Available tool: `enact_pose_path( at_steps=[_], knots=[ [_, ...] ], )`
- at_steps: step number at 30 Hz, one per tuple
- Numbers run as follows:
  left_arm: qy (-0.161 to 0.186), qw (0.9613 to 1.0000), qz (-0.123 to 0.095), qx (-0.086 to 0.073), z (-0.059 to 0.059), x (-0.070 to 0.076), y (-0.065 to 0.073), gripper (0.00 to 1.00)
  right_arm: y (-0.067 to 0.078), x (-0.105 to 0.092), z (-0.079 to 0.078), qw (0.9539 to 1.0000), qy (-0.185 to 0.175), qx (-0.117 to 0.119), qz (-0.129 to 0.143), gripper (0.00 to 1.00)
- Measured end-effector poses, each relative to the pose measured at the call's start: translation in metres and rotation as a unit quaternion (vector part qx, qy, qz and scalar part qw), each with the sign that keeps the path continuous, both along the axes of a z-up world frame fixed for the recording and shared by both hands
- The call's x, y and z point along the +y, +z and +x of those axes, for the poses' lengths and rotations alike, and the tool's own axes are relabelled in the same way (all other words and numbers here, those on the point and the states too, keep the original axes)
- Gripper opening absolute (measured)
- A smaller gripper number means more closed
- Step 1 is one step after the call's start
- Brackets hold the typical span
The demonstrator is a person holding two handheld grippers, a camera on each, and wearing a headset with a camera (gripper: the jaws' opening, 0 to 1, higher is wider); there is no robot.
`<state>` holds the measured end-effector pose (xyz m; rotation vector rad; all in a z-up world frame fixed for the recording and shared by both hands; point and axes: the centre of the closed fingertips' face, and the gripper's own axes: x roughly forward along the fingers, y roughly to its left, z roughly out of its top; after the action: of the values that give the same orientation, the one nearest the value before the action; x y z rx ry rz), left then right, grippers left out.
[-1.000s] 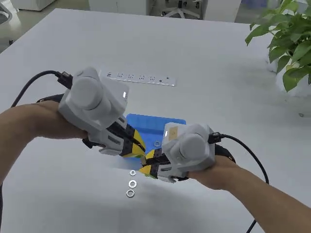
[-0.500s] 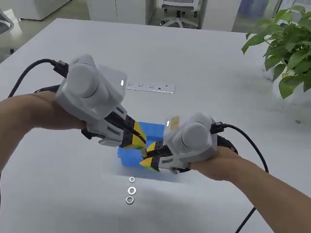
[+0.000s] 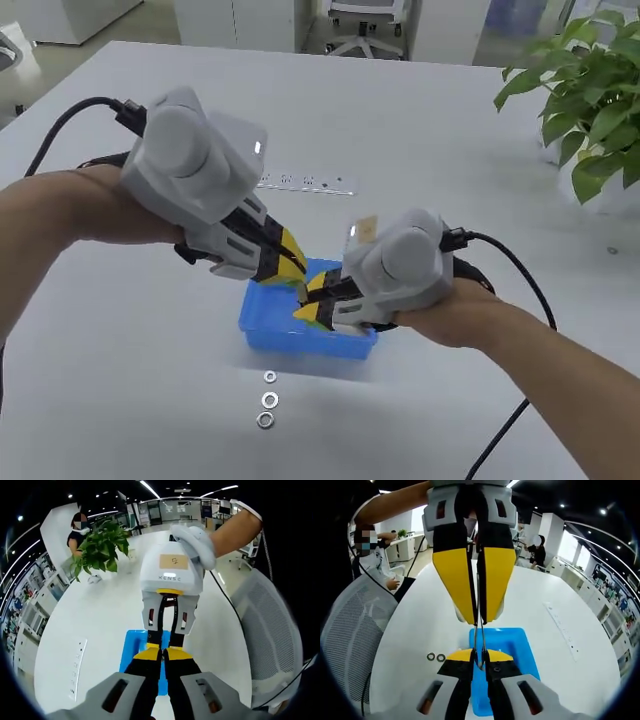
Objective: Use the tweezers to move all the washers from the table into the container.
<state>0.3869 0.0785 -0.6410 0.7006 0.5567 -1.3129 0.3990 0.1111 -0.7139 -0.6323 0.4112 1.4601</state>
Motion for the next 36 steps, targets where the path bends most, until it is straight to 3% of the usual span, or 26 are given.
enact_pose_path(
  at_steps=[10, 36],
  knots=[
    [-0.001, 1.0, 0.002, -0.002, 0.017, -0.001, -0.012, 0.06, -0.01, -0.001, 0.014, 1.0, -0.003, 0.002, -0.002, 0.1],
    [-0.008, 0.9995, 0.008, 0.029, 0.037, -0.002, -0.056, 0.06, -0.054, -0.005, 0.03, 0.9992, -0.009, 0.037, -0.015, 0.1]
  ],
)
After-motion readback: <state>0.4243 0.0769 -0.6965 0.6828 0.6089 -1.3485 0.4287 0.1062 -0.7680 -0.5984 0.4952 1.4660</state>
